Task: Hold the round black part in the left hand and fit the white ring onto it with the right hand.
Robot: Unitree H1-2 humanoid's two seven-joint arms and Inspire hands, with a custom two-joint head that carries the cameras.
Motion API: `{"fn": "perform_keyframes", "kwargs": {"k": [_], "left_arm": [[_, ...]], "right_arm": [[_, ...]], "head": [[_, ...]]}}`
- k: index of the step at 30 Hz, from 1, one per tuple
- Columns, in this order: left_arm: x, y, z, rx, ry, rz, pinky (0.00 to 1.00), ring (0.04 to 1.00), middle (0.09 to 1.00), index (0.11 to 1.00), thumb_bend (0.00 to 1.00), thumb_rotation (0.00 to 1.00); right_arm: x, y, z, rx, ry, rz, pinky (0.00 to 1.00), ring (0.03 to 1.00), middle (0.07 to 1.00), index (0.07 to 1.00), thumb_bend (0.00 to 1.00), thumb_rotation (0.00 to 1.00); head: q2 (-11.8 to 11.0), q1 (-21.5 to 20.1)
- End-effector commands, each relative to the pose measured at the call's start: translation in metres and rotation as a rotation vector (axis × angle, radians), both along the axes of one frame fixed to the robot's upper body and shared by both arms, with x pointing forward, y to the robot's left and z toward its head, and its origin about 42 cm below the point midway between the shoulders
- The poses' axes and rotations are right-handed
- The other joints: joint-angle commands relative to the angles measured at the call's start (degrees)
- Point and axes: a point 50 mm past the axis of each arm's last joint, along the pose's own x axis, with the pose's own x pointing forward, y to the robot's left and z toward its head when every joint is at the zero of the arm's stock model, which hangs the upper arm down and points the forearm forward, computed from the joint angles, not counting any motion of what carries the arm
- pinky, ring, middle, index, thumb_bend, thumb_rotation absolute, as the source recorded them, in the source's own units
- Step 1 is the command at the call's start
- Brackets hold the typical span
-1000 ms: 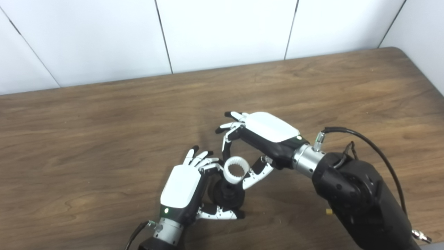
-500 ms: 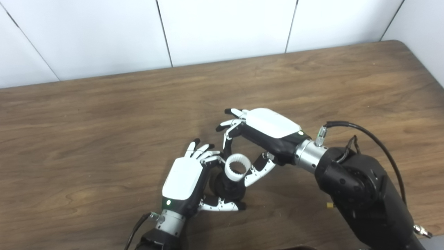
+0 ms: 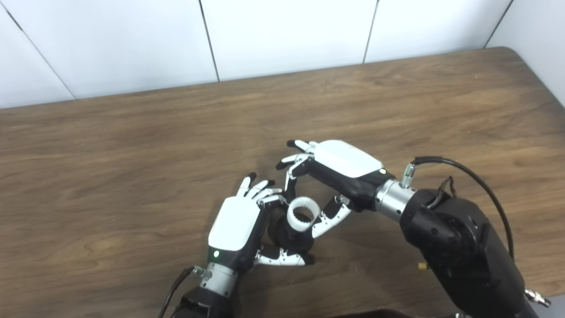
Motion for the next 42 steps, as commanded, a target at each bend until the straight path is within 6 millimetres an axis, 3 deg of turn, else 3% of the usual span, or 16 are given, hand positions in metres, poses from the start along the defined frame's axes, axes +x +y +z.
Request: {"fn": "perform_keyframes", "kwargs": {"k": [1, 42], "left_arm": [[0.004, -0.003, 0.006, 0.006, -0.033, -0.005, 1.00, 0.877, 0.752, 0.483, 0.52, 0.05], [0.004, -0.008, 0.008, 0.003, -0.027, -0.008, 1.00, 0.882, 0.756, 0.483, 0.52, 0.05]], "right_arm": [[0.001, 0.003, 0.011, 0.025, -0.070, 0.013, 1.00, 1.000, 0.854, 0.482, 0.52, 0.13], [0.004, 0.005, -0.001, 0.016, -0.023, 0.021, 1.00, 1.000, 0.852, 0.483, 0.52, 0.13]], "head": [[0.0, 0.0], [0.3, 0.7]]}}
